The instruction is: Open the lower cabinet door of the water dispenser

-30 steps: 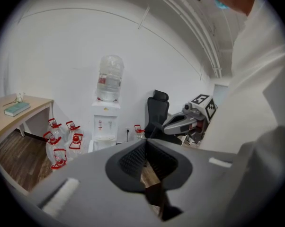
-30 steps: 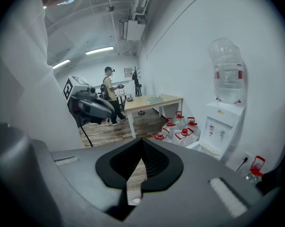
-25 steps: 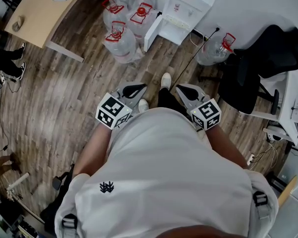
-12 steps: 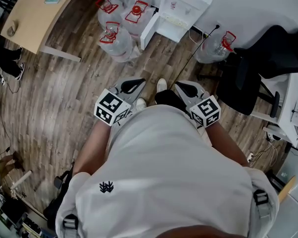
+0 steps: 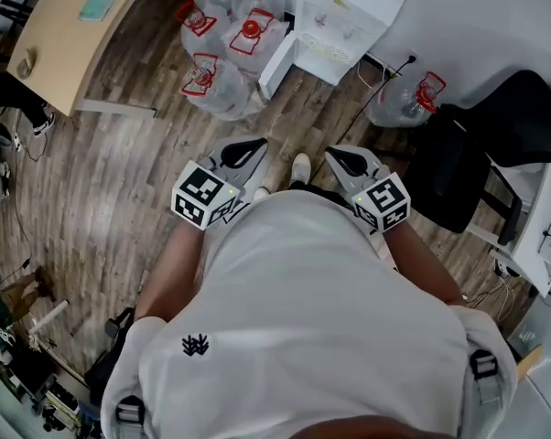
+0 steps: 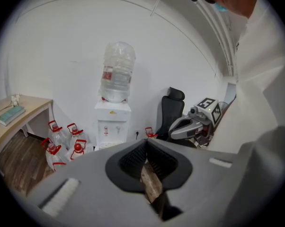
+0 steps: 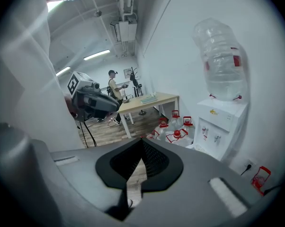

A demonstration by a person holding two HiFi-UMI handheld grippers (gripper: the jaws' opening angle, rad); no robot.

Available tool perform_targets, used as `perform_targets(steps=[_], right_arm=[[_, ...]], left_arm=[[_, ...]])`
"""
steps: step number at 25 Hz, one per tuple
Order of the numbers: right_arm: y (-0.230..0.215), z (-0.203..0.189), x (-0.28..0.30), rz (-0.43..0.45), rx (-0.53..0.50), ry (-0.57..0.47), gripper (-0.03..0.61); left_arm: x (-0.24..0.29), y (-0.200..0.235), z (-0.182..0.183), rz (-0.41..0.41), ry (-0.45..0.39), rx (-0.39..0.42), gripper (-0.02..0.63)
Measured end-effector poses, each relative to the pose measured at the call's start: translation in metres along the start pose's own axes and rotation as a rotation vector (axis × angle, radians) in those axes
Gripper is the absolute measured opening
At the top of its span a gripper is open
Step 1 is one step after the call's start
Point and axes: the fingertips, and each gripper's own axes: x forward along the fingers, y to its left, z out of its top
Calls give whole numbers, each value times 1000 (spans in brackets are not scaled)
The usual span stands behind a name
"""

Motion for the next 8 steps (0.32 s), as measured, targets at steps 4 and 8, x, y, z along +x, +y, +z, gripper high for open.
perform_targets(steps=[4,8], right_arm=[[-32,0,6,9,15,-6,0],[-54,-7,13,18,20,7,0]], left_arm=[[21,12,18,23,12,7,57],[37,16,23,29,18,4,57]])
